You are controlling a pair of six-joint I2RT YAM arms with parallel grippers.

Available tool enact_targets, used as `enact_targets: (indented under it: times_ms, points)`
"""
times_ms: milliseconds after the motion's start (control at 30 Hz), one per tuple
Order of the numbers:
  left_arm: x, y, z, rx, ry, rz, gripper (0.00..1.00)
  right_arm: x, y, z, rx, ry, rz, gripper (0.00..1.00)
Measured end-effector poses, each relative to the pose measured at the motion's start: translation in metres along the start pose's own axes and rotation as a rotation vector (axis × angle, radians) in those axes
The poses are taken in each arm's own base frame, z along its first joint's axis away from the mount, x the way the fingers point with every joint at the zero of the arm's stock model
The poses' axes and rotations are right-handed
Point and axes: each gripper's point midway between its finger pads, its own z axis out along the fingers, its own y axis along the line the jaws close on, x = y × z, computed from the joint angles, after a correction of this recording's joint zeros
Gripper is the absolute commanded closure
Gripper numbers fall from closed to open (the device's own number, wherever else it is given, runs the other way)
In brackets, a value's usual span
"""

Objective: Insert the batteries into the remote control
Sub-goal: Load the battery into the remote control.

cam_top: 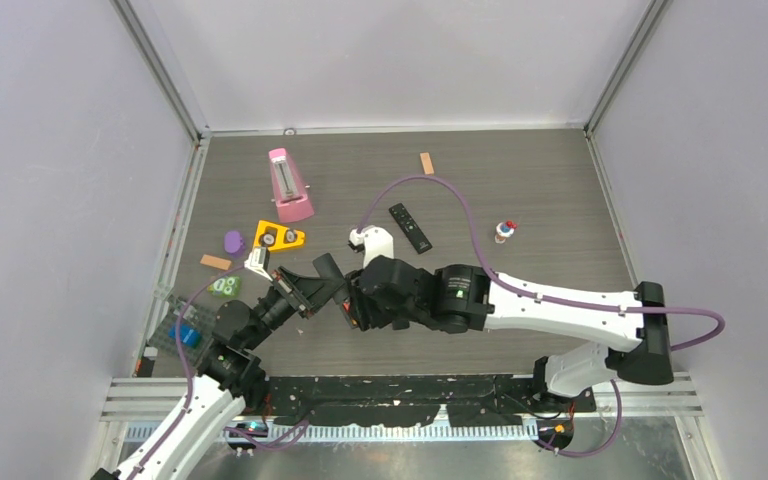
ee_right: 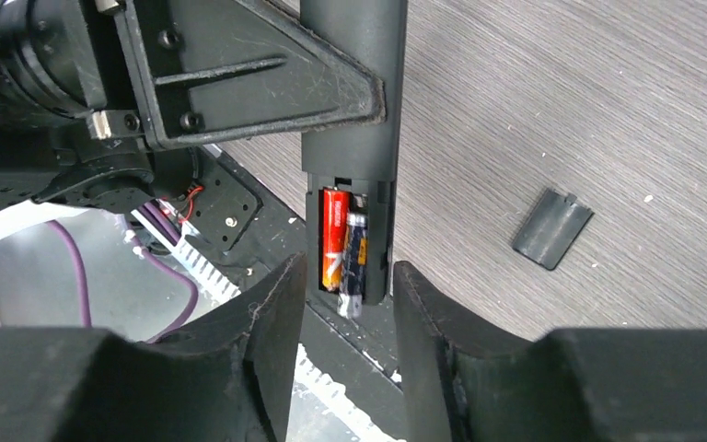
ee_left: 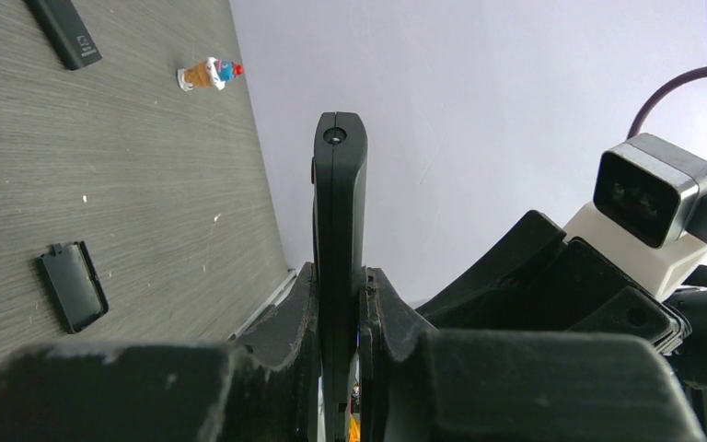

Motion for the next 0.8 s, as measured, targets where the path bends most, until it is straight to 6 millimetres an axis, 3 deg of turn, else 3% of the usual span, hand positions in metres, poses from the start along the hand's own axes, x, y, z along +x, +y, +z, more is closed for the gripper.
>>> enact_targets:
  times_ms: [67,333,567,800]
  points:
    - [0.0,0.0,0.0,0.0,0.0,-0.002,1.0,-0.003,-0.001,-0.006,-0.018,-0.025,0.03,0.42]
    - [-0.002,-0.001,0.0,-0.001,-0.014,-0.048,1.0,-0.006,-0.02,-0.033,-0.111,-0.149,0.173,0.38]
    - [-0.006,0.0,-0.001,-0.002,-0.039,-0.131,1.0,0.012,-0.025,-0.03,-0.197,-0.191,0.204,0.55]
    - [-0.01,-0.007,-0.003,0.022,-0.062,-0.172,1.0,0.006,-0.012,-0.026,-0.245,-0.201,0.205,0.58]
